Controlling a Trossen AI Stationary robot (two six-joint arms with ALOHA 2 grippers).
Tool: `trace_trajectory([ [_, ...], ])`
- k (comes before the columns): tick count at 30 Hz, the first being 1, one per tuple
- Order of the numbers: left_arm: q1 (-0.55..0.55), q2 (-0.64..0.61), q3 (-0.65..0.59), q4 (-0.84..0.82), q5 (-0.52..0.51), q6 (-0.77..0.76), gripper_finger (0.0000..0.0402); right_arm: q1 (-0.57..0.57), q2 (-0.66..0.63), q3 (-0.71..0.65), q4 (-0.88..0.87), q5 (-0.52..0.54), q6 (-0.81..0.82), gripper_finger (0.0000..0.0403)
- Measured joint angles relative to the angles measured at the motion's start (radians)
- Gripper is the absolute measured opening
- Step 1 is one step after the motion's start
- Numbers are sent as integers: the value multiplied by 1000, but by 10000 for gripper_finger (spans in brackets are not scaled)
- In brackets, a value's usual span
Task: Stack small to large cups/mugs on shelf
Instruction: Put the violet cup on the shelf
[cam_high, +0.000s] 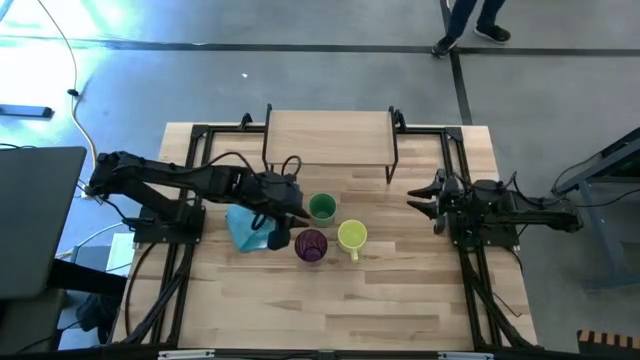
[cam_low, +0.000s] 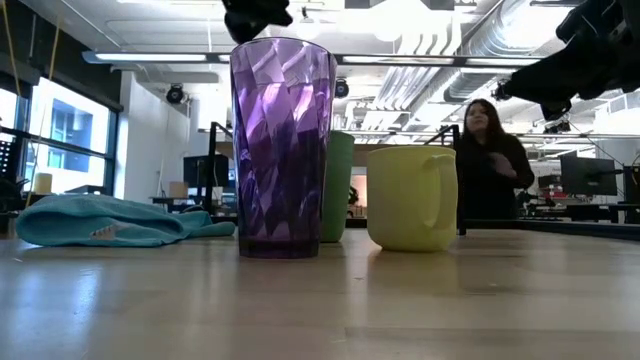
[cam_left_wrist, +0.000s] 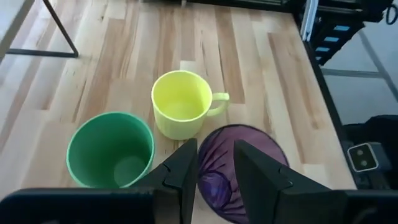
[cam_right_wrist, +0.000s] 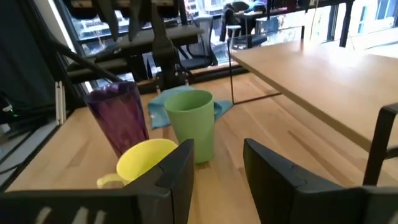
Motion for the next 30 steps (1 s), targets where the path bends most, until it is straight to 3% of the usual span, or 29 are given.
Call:
trace_trajectory([
  [11, 0, 0, 5, -50, 38, -1, 95, 0, 0, 0, 3, 1, -1, 128],
  [19, 0, 0, 5, -57, -35, -47, 95, 0, 0, 0, 3, 1, 0, 128],
  [30, -1, 31, 5, -111, -42, -69, 95, 0, 0, 0, 3, 3, 26, 128],
])
